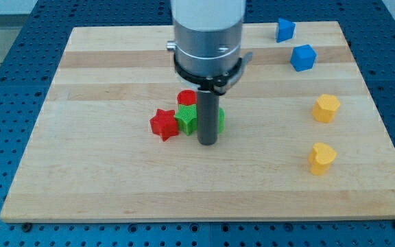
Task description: Place the yellow hexagon diagonally to the top right of the green circle
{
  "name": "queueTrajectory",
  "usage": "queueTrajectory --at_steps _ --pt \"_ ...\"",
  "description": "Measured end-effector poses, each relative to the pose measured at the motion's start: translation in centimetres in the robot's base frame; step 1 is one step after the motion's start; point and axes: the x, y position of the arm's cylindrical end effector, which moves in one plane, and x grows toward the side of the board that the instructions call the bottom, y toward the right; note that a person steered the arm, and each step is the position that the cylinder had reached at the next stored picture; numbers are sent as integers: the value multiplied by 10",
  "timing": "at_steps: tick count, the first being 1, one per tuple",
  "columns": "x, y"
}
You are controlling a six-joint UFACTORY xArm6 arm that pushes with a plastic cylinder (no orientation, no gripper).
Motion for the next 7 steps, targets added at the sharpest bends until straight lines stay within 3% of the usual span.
queueTrajectory --at_steps 2,5,6,7 --pt "1 29" --pt "-13 203" --pt "-19 235" --pt "-38 227"
